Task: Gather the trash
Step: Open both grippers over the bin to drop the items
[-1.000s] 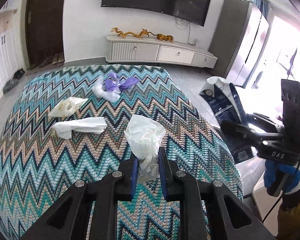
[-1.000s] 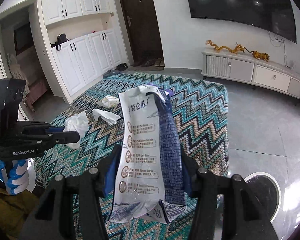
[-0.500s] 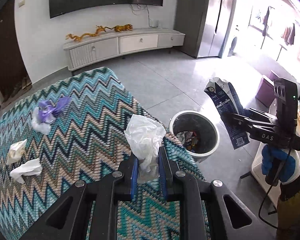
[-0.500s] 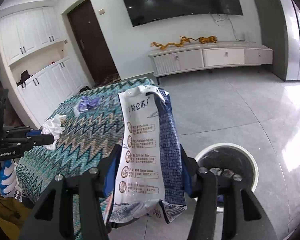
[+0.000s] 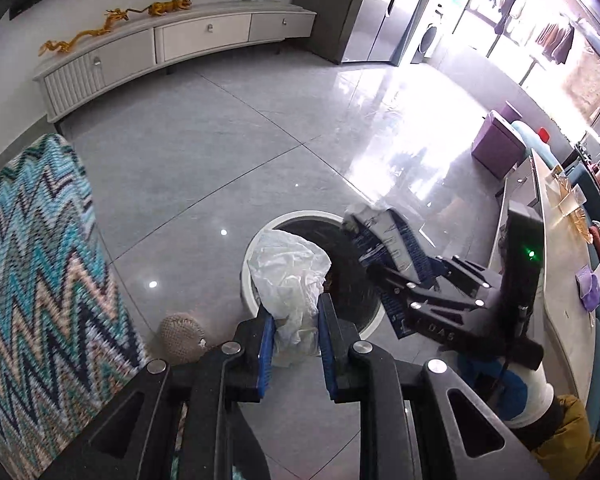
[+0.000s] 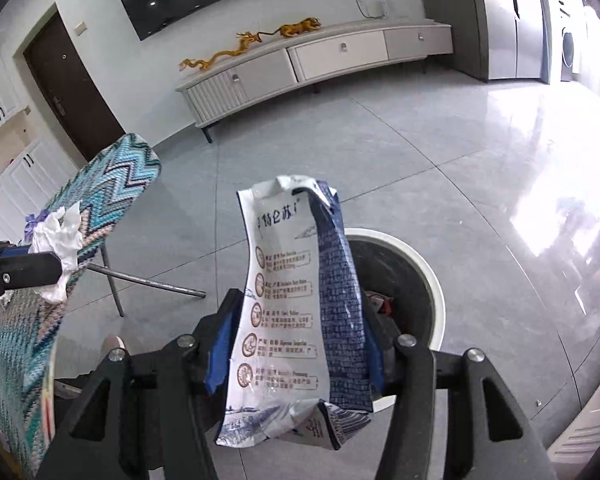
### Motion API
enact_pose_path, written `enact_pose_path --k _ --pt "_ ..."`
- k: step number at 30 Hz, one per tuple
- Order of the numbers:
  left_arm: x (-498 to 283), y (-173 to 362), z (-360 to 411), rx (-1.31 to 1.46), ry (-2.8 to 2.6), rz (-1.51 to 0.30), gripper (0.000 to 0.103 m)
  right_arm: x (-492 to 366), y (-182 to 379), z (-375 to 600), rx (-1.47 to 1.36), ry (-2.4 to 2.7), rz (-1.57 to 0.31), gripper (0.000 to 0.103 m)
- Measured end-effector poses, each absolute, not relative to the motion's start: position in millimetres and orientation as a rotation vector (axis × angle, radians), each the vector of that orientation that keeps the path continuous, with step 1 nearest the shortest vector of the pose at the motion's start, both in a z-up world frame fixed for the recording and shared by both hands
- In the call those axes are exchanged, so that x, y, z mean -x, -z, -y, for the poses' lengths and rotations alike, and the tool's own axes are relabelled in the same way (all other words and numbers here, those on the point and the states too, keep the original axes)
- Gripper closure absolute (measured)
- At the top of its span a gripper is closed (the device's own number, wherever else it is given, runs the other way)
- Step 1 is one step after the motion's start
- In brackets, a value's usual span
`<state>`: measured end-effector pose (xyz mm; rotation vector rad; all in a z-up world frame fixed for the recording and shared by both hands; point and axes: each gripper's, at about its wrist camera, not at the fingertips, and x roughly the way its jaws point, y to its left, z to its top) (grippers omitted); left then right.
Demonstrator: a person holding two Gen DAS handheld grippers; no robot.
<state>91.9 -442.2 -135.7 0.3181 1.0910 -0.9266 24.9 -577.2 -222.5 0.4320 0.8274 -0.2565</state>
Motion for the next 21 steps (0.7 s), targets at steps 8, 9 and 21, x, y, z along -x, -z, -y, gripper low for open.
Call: enact_pose_path --k 8,9,21 --pt "-113.5 169.5 489.2 -0.24 0.952 -1.191 0.063 -40.0 271.8 605.1 -0.451 0.338 -0.89 0.049" --pt "-114.6 170.2 489.1 -0.23 0.95 -1.195 0.058 -41.9 276.4 607.6 -0.447 0.352 -0.901 0.048" --pt "-119.2 161.7 455.3 -0.211 0.938 -1.134 0.04 -16.6 268.7 607.4 -0.439 0.478 -0.909 0.038"
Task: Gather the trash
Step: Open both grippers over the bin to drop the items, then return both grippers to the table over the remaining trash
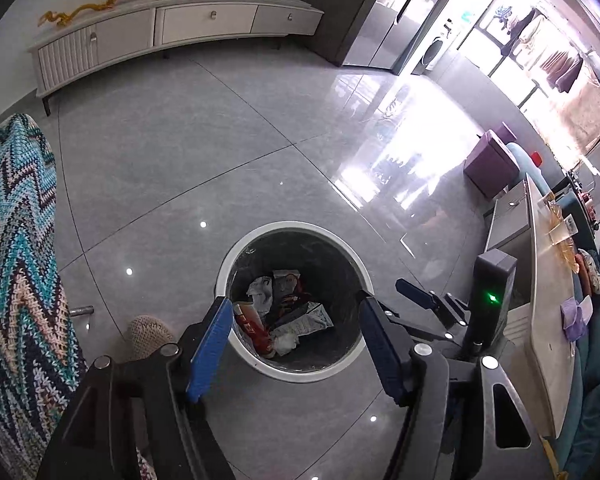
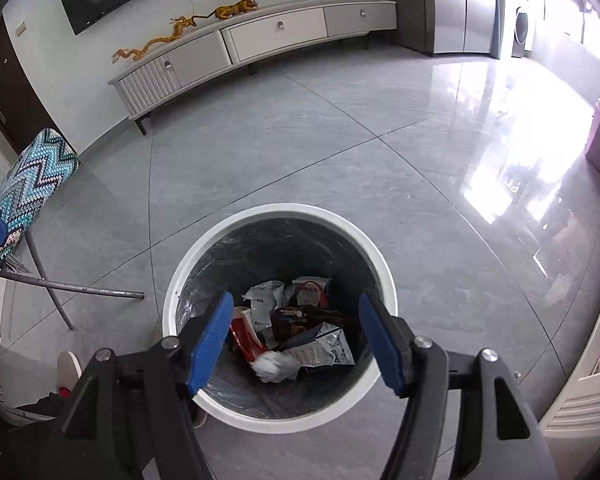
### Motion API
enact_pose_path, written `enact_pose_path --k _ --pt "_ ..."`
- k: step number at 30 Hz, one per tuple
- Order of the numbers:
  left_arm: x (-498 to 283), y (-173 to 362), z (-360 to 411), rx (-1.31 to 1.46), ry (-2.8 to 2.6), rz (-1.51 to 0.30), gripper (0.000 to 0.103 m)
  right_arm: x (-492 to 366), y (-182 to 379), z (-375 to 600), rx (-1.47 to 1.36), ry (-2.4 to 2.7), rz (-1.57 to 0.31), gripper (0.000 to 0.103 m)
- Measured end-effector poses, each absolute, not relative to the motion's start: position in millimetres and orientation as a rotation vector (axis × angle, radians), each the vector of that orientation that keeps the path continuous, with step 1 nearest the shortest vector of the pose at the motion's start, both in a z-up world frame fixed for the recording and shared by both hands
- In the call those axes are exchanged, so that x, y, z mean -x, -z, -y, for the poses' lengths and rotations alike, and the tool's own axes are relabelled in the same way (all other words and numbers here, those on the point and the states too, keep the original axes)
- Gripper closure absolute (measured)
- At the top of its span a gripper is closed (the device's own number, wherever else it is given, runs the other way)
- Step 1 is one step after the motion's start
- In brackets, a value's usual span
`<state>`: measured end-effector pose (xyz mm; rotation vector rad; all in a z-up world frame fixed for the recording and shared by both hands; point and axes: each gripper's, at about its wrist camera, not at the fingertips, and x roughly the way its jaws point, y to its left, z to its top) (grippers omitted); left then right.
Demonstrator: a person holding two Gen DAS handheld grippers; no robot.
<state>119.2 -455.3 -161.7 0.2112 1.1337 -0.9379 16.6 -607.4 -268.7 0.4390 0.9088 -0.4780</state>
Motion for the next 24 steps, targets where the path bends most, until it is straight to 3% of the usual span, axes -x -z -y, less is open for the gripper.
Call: enact_pose_path --k 7,11,13,24 --pt "-103.0 136.2 413.4 -0.229 0.89 -1.008 0.04 1.4 234.6 592.1 -0.413 0.5 -0.873 0.037" --pt "-94.1 122.3 380.4 -0.277 0.88 -0.965 0.04 9.3 206.6 576.9 -0.409 0.473 -0.817 0.023" --pt "-90.2 113.8 358.7 -0.286 0.863 -0.931 0.04 13.7 188.7 565.5 -0.413 0.451 -0.775 0.022" --pt "-87.8 68.3 209.9 -0.209 0.723 -0.786 0.04 13.2 95.4 473.8 -0.33 0.314 -0.623 0.021"
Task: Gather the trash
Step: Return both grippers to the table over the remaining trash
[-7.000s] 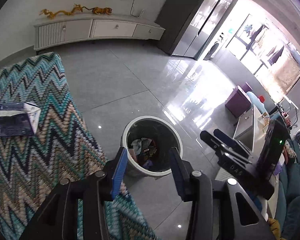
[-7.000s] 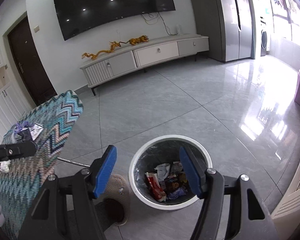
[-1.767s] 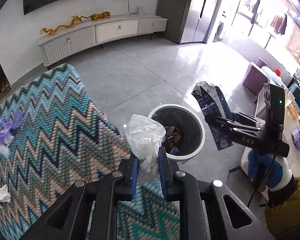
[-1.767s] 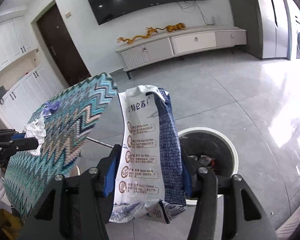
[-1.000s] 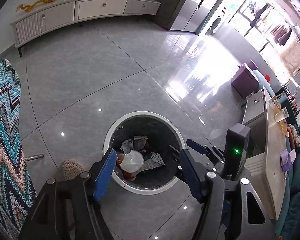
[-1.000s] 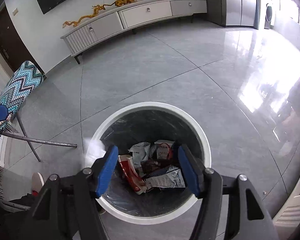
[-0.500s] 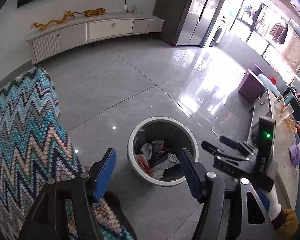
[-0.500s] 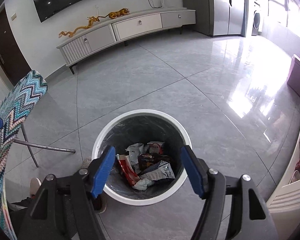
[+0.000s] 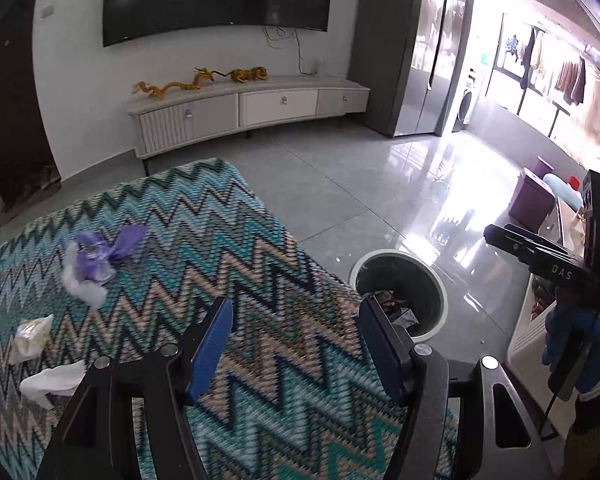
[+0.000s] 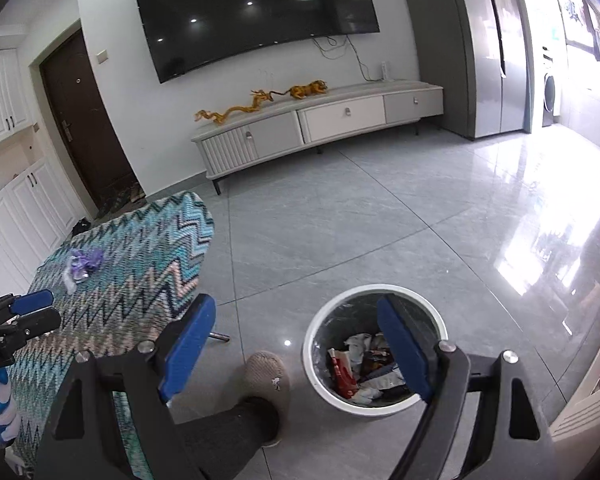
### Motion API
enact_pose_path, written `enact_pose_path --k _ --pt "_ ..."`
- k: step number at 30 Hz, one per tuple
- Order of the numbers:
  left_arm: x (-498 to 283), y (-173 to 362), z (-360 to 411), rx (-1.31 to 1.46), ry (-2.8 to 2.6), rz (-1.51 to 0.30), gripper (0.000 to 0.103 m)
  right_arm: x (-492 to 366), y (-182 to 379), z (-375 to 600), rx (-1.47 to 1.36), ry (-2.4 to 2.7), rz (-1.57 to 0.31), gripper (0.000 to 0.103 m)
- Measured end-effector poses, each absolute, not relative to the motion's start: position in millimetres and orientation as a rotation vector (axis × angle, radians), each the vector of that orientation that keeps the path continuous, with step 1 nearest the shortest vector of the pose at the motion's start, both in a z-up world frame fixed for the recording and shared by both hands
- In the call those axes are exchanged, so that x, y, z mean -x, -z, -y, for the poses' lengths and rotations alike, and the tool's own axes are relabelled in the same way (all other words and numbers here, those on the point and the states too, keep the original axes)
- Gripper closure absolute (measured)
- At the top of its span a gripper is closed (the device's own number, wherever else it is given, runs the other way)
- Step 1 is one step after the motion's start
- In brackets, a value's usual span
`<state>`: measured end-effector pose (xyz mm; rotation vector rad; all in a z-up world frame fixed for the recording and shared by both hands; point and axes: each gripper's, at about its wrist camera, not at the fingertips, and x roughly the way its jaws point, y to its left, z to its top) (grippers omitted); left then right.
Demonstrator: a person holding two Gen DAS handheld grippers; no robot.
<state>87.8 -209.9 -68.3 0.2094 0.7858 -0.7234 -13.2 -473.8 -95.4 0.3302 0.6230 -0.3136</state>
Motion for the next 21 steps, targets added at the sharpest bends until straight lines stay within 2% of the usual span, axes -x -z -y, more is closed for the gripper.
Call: enact_pose_path --k 6,15,21 --pt "-92.3 61.4 125.7 -0.145 0.636 -0.75 0.04 -0.3 62.0 410.9 -0.275 0.234 -0.597 0.021" --pt "-100.4 80.3 18.7 -0.027 0.512 -0.767 0.04 -23.5 37.0 341.4 -0.216 0.127 -0.582 0.021" --pt "-116.6 103.4 -12.1 0.107 0.483 -0.851 0.039 -48.9 42.5 314.4 -0.193 0.023 -0.61 0.035"
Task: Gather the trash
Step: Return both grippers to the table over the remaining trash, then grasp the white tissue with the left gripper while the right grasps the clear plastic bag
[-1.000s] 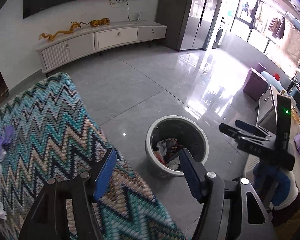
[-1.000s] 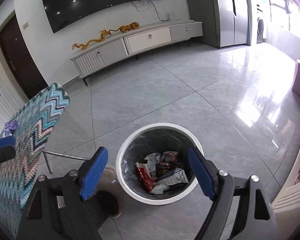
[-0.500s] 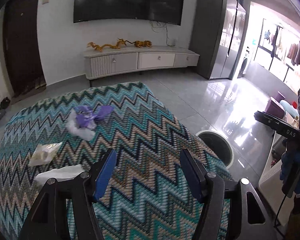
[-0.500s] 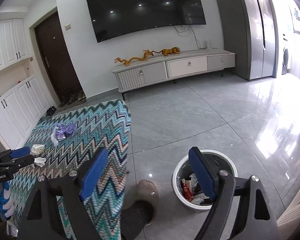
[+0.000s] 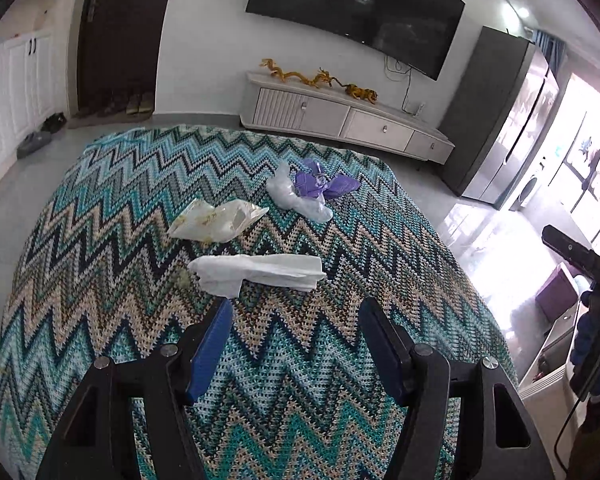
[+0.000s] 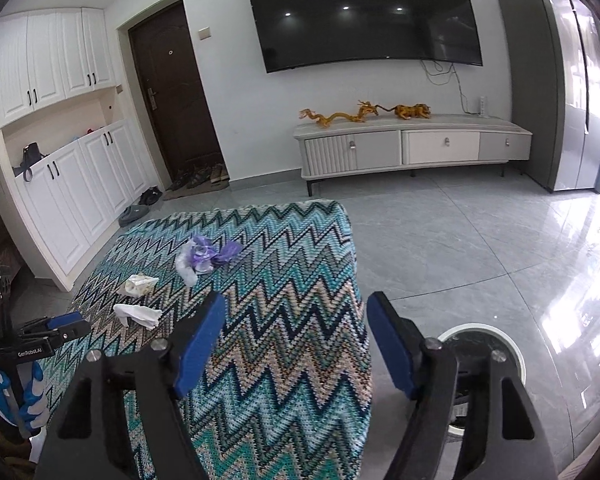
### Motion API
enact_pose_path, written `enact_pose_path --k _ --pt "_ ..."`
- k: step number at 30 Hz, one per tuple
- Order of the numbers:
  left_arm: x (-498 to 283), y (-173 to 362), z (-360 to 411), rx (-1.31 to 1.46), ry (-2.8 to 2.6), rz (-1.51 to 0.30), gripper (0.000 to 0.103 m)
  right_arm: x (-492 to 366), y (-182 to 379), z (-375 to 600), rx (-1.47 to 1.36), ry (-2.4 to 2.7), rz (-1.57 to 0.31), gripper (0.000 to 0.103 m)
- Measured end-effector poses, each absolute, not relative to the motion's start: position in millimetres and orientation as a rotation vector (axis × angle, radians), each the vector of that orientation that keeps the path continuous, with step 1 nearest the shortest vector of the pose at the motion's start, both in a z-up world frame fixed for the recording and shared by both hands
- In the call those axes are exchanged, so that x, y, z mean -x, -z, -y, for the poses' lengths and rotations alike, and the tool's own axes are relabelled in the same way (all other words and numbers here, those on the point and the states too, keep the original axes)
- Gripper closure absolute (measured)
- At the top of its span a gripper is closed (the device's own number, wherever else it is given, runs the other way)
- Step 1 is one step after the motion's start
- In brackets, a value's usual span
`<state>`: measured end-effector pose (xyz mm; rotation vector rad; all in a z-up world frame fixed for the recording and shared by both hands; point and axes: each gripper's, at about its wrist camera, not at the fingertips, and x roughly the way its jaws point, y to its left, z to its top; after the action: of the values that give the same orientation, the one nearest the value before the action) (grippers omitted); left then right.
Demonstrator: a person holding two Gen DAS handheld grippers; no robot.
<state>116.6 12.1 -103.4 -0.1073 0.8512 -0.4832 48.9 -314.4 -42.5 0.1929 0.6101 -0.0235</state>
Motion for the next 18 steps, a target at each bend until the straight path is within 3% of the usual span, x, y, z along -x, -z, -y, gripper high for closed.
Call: enact_pose_path --k 5,18 --pt "-129.9 122.6 -8.0 0.198 0.496 -0.938 0.039 -69.8 59.4 299.1 -0.179 -0.061 -0.645 0.041" --pt "-207.8 171.9 6.3 0.4 0.28 -1.15 0.039 -110.1 107.3 286.8 -0.151 -0.21 -0.732 0.041"
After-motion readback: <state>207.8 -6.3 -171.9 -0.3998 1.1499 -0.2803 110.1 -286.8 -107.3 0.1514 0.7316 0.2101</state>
